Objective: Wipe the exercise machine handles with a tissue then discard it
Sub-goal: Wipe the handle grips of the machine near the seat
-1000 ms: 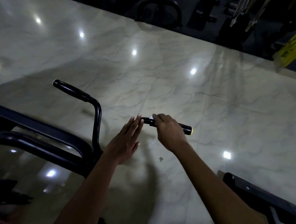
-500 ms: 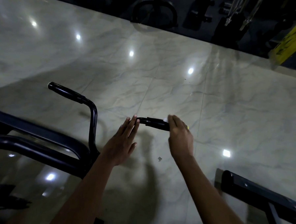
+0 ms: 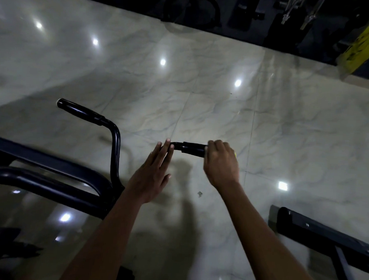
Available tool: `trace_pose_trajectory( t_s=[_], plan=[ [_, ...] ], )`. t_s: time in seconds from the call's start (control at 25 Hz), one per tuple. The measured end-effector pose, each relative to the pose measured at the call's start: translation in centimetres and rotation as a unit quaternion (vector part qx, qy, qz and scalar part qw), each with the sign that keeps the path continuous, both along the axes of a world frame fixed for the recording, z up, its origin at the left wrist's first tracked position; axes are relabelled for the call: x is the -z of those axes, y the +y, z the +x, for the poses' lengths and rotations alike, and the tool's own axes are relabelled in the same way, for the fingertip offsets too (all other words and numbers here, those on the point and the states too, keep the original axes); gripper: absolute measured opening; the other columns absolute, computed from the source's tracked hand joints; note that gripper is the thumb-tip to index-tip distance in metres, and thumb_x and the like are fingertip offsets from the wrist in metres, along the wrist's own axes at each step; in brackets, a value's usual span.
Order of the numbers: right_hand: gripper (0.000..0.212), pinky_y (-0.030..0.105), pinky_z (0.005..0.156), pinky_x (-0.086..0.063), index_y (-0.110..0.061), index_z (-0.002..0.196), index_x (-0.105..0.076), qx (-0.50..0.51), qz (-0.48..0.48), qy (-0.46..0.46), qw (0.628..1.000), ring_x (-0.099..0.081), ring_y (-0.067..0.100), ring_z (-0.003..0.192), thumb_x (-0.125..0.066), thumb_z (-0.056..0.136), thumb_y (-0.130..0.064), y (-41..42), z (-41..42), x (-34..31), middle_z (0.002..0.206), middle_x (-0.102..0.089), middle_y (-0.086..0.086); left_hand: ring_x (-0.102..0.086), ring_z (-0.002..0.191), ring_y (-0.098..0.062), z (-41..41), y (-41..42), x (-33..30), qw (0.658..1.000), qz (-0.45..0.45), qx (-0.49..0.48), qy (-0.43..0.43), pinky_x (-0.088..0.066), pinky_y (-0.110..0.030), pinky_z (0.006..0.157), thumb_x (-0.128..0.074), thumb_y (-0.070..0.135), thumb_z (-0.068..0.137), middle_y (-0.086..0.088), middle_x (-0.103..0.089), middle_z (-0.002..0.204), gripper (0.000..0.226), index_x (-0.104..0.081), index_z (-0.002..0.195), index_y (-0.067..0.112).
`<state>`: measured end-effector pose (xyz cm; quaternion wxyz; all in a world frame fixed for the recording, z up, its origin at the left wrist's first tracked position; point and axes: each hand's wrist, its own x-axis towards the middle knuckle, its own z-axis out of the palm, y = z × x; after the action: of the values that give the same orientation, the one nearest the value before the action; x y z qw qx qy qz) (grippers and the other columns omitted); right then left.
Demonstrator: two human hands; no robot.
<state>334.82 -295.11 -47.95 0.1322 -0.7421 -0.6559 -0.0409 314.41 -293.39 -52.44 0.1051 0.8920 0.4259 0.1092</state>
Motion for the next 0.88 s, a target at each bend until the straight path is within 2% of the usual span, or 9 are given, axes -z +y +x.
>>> trace_pose_trajectory(
  t_s=[0.08, 0.16, 0.28, 0.4, 0.52, 0.6, 0.72, 0.8, 0.88],
  plan=[
    [0.016, 0.036, 0.063, -0.048, -0.005, 0.087, -0.064, 0.011, 0.025, 0.030, 0.999, -0.058, 0.033, 0.073, -0.054, 0.076, 0.000, -0.6, 1.5, 0.2, 0.079, -0.062, 0.011, 0.001, 0.148, -0.024, 0.0, 0.1, 0.1, 1.000, 0.002, 0.002, 0.000, -0.045, -0.031, 0.099, -0.051, 0.027, 0.093, -0.004, 0.011, 0.160, 0.081, 0.002, 0.152, 0.009],
    [0.028, 0.034, 0.067, -0.048, -0.007, 0.090, -0.066, 0.009, 0.065, 0.062, 0.996, -0.059, 0.031, 0.077, -0.056, 0.069, 0.009, -1.2, 1.5, 0.1, 0.083, -0.065, 0.009, 0.000, 0.148, -0.024, 0.0, 0.0, 0.1, 1.000, 0.007, 0.000, 0.000, -0.044, -0.031, 0.100, -0.051, 0.028, 0.092, -0.005, 0.010, 0.160, 0.081, 0.001, 0.152, 0.009],
    [0.024, 0.032, 0.075, -0.046, -0.007, 0.092, -0.068, -0.072, 0.135, 0.064, 0.986, -0.058, 0.027, 0.086, -0.047, 0.081, -0.001, -1.8, -1.3, 0.0, 0.092, -0.067, 0.008, -0.001, 0.148, -0.025, -0.1, 0.0, 0.3, 1.000, 0.011, 0.001, 0.004, -0.047, -0.032, 0.099, -0.052, 0.028, 0.092, -0.006, 0.009, 0.160, 0.083, 0.001, 0.152, 0.008],
    [0.013, 0.035, 0.075, -0.051, -0.003, 0.093, -0.066, -0.152, 0.115, 0.059, 0.980, -0.060, 0.027, 0.093, -0.053, 0.089, -0.003, -1.3, -3.6, 1.5, 0.100, -0.065, 0.009, -0.001, 0.148, -0.025, -0.1, 0.1, 0.3, 1.000, 0.004, 0.005, -0.013, -0.049, -0.033, 0.095, -0.057, 0.025, 0.090, -0.005, 0.008, 0.160, 0.085, -0.001, 0.152, 0.009],
    [0.019, 0.039, 0.071, -0.049, -0.006, 0.103, -0.062, -0.137, 0.038, 0.078, 0.987, -0.058, 0.028, 0.089, -0.046, 0.095, -0.011, -0.6, -3.2, 2.9, 0.105, -0.060, 0.006, 0.000, 0.148, -0.025, -0.1, 0.1, 0.3, 1.000, 0.005, 0.003, -0.007, -0.048, -0.033, 0.094, -0.057, 0.026, 0.090, -0.006, 0.008, 0.160, 0.087, 0.001, 0.152, 0.010],
    [0.020, 0.035, 0.066, -0.048, -0.009, 0.106, -0.061, -0.119, 0.012, 0.063, 0.991, -0.057, 0.025, 0.088, -0.045, 0.096, -0.015, -0.9, -2.1, 3.1, 0.105, -0.058, 0.004, 0.001, 0.148, -0.025, -0.1, 0.1, 0.4, 1.000, 0.007, 0.004, -0.004, -0.045, -0.033, 0.098, -0.056, 0.027, 0.090, -0.007, 0.008, 0.160, 0.086, 0.001, 0.152, 0.009],
    [0.024, 0.032, 0.053, -0.046, -0.007, 0.097, -0.065, -0.107, 0.035, 0.001, 0.994, -0.050, 0.023, 0.091, -0.042, 0.091, -0.014, -2.4, -0.2, 2.8, 0.102, -0.058, 0.006, 0.002, 0.148, -0.026, -0.1, 0.1, 0.4, 1.000, 0.009, 0.006, 0.003, -0.041, -0.034, 0.103, -0.055, 0.026, 0.091, -0.008, 0.008, 0.160, 0.085, 0.001, 0.152, 0.008],
    [0.032, 0.031, 0.049, -0.044, -0.007, 0.093, -0.066, -0.072, 0.055, 0.026, 0.996, -0.047, 0.022, 0.092, -0.037, 0.088, -0.018, -3.3, 0.9, 2.8, 0.099, -0.058, 0.008, 0.003, 0.148, -0.026, -0.2, 0.1, 0.3, 1.000, 0.009, 0.007, 0.004, -0.041, -0.034, 0.103, -0.055, 0.026, 0.091, -0.008, 0.009, 0.160, 0.085, 0.002, 0.152, 0.008],
    [0.027, 0.032, 0.050, -0.046, -0.004, 0.091, -0.067, -0.034, 0.077, 0.047, 0.995, -0.045, 0.023, 0.090, -0.041, 0.087, -0.013, -3.9, 1.9, 3.3, 0.096, -0.057, 0.010, 0.004, 0.148, -0.026, -0.2, 0.1, 0.3, 1.000, 0.007, 0.009, 0.003, -0.041, -0.035, 0.104, -0.054, 0.025, 0.092, -0.007, 0.010, 0.160, 0.085, 0.003, 0.152, 0.009]
  ],
)
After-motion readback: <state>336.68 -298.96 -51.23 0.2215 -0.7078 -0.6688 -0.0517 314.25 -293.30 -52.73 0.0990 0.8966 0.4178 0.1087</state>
